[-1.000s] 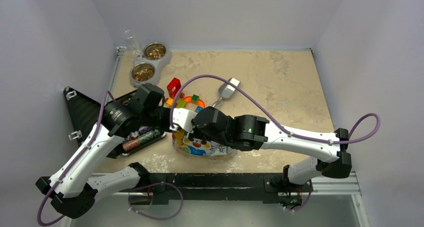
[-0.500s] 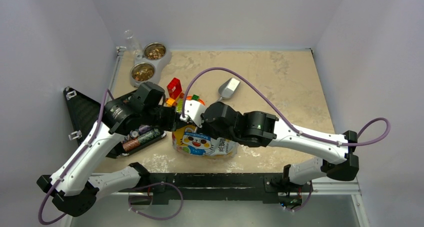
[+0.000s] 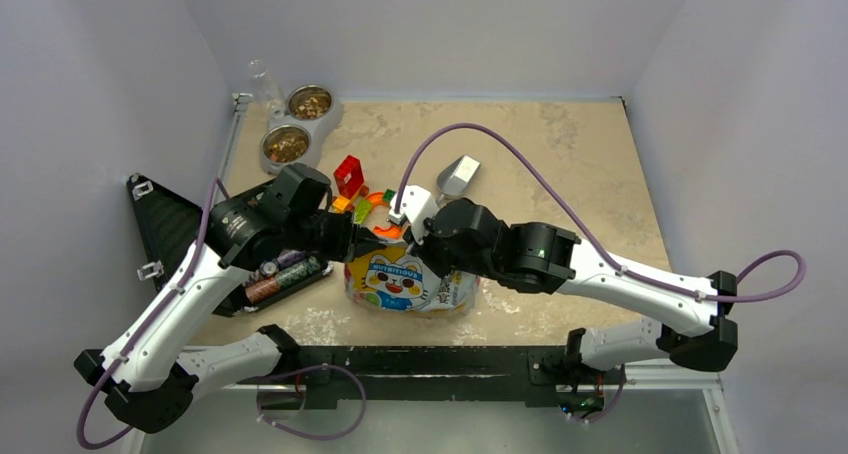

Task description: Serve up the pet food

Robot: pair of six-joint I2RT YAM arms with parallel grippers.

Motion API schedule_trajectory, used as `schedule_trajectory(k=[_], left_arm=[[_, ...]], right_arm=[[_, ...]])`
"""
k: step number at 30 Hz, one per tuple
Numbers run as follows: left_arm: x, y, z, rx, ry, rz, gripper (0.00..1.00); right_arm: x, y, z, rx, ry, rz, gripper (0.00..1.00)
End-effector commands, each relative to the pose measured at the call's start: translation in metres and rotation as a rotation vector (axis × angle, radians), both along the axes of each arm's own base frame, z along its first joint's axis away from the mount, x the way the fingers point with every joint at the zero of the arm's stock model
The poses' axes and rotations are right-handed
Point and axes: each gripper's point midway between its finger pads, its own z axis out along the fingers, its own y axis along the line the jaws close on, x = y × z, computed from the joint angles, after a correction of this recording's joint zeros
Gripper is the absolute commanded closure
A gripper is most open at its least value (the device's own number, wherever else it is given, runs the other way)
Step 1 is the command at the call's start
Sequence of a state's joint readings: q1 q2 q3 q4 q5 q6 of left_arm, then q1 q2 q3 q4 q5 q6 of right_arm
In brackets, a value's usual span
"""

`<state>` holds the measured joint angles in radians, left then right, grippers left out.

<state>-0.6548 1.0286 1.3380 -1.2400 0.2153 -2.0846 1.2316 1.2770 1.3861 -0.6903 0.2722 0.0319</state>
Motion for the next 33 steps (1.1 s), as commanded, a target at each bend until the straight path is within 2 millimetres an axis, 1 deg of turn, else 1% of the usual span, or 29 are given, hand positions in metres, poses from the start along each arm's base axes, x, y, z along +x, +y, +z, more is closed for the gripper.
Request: schedule_trajectory(k=[1, 6, 8, 11, 14, 17, 20, 24, 27, 29, 30, 32, 33], left_arm=[[-0.009, 0.038, 0.021, 0.023, -0.052, 0.122, 1.00], [-0.007, 0.050, 0.016, 0.072, -0.053, 0.139, 1.00], [-0.004, 0.062, 0.013, 0.131, -0.055, 0.148, 1.00], [0.002, 0.080, 0.006, 0.221, -0.042, 0.156, 1.00], [0.008, 0.089, 0.002, 0.271, -0.037, 0.159, 1.00], [0.016, 0.092, 0.002, 0.280, -0.039, 0.158, 1.00], [0.020, 0.090, 0.007, 0.267, -0.053, 0.150, 1.00], [0.021, 0.088, 0.012, 0.249, -0.068, 0.147, 1.00], [0.020, 0.083, 0.011, 0.221, -0.068, 0.136, 1.00], [0.020, 0.077, 0.011, 0.190, -0.066, 0.119, 1.00], [0.020, 0.075, 0.011, 0.180, -0.064, 0.113, 1.00], [0.020, 0.073, 0.013, 0.168, -0.069, 0.106, 1.00], [0.020, 0.072, 0.013, 0.161, -0.072, 0.101, 1.00]], right_arm=[[0.038, -0.114, -0.016, -0.284, -0.109, -0.304, 1.00], [0.033, -0.132, -0.015, -0.300, -0.141, -0.275, 1.00], [0.027, -0.137, -0.021, -0.306, -0.142, -0.240, 1.00], [0.023, -0.149, -0.023, -0.309, -0.169, -0.219, 1.00], [0.018, -0.159, -0.025, -0.304, -0.185, -0.201, 1.00], [0.015, -0.169, -0.029, -0.310, -0.195, -0.198, 1.00], [0.012, -0.178, -0.039, -0.323, -0.193, -0.201, 1.00], [0.011, -0.194, -0.044, -0.320, -0.199, -0.231, 1.00], [0.010, -0.204, -0.045, -0.307, -0.207, -0.248, 1.00], [0.005, -0.200, -0.039, -0.268, -0.193, -0.221, 1.00], [0.003, -0.194, -0.031, -0.232, -0.176, -0.205, 1.00], [-0.008, -0.174, -0.009, -0.154, -0.116, -0.132, 1.00], [-0.010, -0.166, 0.005, -0.129, -0.099, -0.115, 0.95]])
